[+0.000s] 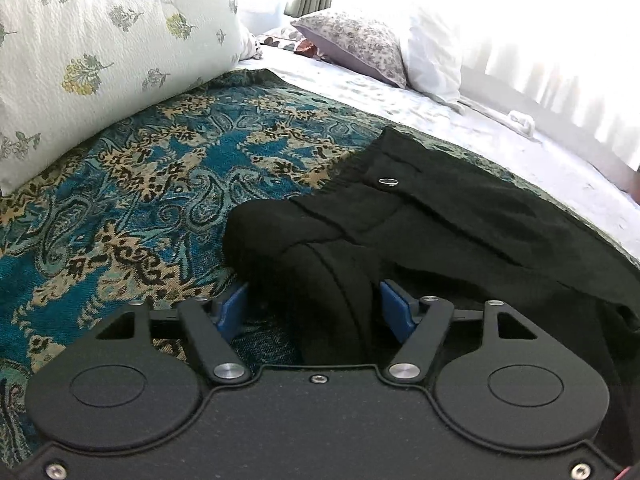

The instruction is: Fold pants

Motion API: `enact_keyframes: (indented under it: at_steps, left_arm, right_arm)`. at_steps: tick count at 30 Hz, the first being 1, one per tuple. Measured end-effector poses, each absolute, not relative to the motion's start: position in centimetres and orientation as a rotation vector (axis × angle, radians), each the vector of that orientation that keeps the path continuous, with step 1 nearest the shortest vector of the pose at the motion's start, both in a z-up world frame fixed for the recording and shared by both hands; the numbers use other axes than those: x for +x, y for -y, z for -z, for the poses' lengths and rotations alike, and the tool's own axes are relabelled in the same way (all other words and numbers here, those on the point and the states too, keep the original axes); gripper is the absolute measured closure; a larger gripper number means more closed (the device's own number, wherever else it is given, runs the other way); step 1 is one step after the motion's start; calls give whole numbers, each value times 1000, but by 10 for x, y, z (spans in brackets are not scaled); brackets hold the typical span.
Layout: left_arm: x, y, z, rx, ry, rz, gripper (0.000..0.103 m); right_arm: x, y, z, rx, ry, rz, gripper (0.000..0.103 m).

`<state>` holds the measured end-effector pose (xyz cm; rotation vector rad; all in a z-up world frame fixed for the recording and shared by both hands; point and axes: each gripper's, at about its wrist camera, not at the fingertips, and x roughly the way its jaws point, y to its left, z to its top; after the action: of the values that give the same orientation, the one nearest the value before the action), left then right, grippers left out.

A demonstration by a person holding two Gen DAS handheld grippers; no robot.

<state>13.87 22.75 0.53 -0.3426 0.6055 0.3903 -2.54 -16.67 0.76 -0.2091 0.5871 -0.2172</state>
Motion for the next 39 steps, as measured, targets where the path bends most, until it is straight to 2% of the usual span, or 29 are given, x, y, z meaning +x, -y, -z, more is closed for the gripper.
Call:
enact_keyframes:
  at_steps: [6,10,12,17,18,19,20,21,22,33,39]
  left_arm:
    - [141,-227,-5,-329,-611,-404,38]
    - [141,-229,-9,-332,-604,-396,65]
    - [141,-231,-13,-353,-598,-372,76]
    - [143,-228,-24,-332,-583,-366,80]
    - [143,-227,-26,-326,-583,-365,81]
    - [143,-227,-28,-321,-583,-364,82]
    - [142,-226,-30,-315,-584,-363,82]
    - [142,-227,-32,-310,-585,-362,82]
    - [140,-226,-34,-301,-583,-362,82]
    - [98,-218,-61,-205,-540,-342,83]
    - [85,-224,-39,-180,-610,-344,82]
  right_arm:
    - [-35,160,-12,-185,-656,46,16]
    - [-22,153,-7,-250,-627,68,16]
    - [-12,147,-3,-266,-612,68,16]
    - [5,128,0,-339,-572,18,39]
    - [6,125,-1,-348,-570,5,50]
    - [7,123,-2,-351,-569,-6,69]
    - [6,121,-3,-350,-570,-10,82]
    - [4,119,-4,-357,-566,-1,90]
    - [2,119,-5,-366,-560,1,93]
    - [-38,137,-24,-286,-556,-17,98]
    - [-44,140,-11,-273,-612,-37,97]
